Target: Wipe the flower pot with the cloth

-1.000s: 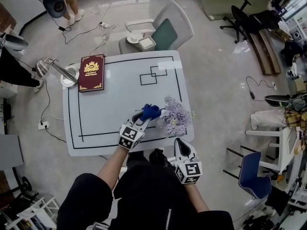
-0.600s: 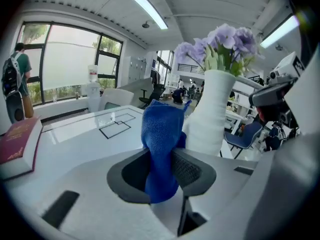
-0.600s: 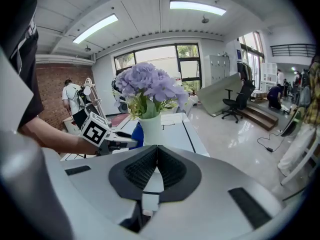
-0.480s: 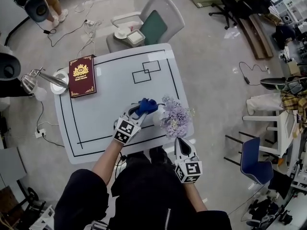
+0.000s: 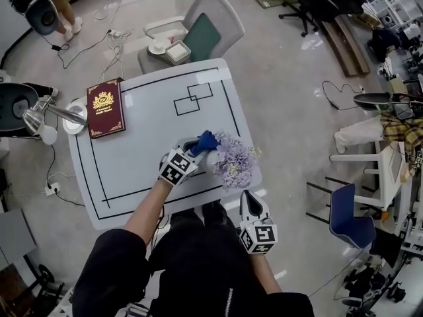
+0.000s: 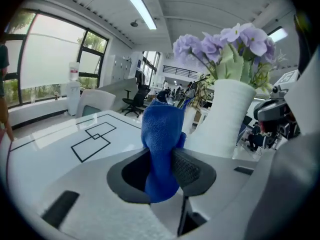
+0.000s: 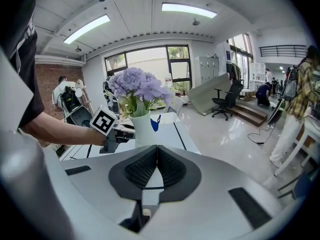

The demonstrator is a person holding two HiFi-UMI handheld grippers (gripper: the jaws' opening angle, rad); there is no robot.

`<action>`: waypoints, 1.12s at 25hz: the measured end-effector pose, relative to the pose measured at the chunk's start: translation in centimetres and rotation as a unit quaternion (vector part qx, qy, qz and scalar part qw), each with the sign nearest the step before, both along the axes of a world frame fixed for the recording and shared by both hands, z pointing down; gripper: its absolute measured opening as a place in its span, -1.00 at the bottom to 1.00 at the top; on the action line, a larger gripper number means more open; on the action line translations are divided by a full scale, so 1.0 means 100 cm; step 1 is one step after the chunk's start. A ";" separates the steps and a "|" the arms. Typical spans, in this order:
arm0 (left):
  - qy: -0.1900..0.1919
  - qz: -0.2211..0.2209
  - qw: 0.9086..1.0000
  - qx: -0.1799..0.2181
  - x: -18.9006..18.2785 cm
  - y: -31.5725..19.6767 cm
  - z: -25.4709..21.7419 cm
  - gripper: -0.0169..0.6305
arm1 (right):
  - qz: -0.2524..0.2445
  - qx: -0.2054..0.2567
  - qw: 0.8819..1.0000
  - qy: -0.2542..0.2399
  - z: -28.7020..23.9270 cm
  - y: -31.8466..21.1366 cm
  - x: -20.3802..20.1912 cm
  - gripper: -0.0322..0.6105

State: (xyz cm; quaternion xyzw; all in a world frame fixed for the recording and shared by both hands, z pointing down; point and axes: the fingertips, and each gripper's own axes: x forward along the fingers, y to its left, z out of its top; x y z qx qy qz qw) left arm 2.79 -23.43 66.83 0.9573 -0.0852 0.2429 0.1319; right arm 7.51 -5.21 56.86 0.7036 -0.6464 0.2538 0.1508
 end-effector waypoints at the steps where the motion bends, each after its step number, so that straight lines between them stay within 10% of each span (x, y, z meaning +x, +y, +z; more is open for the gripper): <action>1: -0.013 -0.004 1.000 -0.004 -0.004 0.000 0.008 -0.57 | 0.000 0.000 1.000 -0.001 0.000 0.001 0.001 -0.88; 9: 0.005 -0.130 0.991 -0.013 -0.055 0.007 -0.008 -0.57 | -0.040 0.017 0.999 -0.019 0.002 -0.015 0.008 -0.88; 18: 0.069 -0.327 0.942 -0.018 -0.083 0.070 -0.045 -0.57 | -0.191 0.030 0.980 -0.040 -0.002 -0.034 0.020 -0.88; 28: -0.021 -0.382 0.921 -0.068 -0.066 0.114 0.028 -0.57 | -0.270 0.040 0.961 -0.053 0.001 -0.004 0.050 -0.88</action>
